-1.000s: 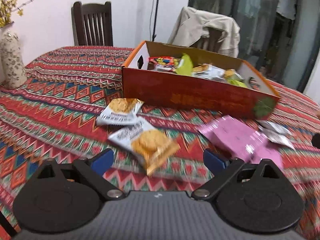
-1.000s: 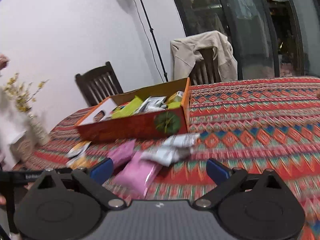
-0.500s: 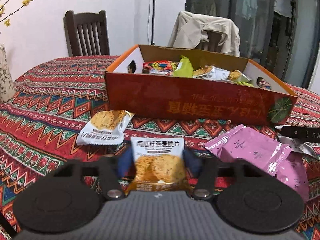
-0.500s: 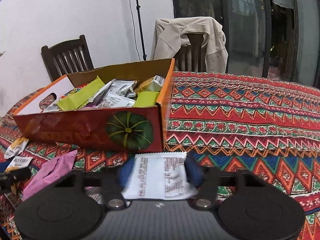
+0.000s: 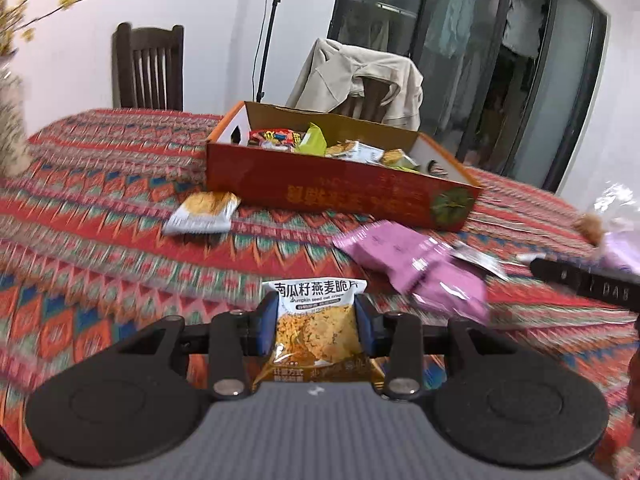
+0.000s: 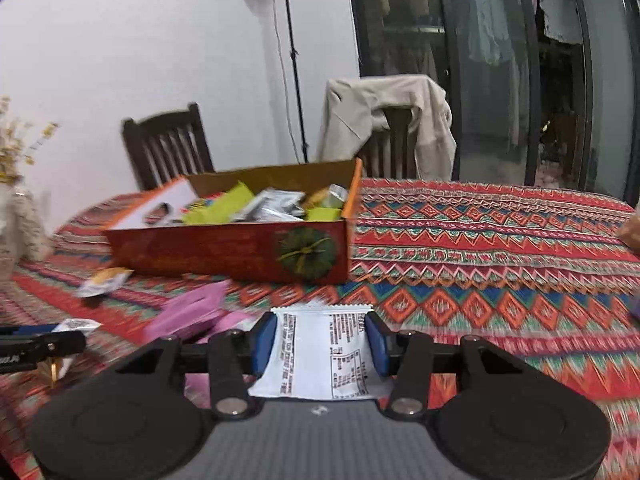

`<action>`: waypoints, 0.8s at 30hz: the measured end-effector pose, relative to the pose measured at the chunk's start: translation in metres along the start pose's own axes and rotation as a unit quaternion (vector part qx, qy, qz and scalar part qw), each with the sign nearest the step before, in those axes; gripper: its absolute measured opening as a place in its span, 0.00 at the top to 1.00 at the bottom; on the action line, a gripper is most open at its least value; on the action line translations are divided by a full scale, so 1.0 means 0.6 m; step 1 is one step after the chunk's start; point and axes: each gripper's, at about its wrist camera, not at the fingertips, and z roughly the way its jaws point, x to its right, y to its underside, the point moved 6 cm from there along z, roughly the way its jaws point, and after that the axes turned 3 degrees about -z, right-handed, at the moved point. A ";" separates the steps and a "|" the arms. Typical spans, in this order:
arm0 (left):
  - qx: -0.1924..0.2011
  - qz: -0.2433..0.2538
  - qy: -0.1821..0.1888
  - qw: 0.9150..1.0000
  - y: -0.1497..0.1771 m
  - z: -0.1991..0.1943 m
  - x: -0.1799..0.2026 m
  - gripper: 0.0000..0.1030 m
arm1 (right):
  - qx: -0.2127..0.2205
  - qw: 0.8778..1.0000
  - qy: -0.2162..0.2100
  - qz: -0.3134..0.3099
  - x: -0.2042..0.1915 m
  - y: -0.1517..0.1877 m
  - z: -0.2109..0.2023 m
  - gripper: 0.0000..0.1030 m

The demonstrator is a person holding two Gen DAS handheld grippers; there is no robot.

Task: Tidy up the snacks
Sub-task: 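Grasp a pumpkin oat cracker packet with the left gripper while the right grasps a white packet, then carry both packets into the box and release both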

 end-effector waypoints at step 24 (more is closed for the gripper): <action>0.034 0.027 0.068 0.997 -0.095 -0.045 0.000 0.60 | 0.025 0.997 -0.073 -0.029 -0.104 0.029 -0.136 0.55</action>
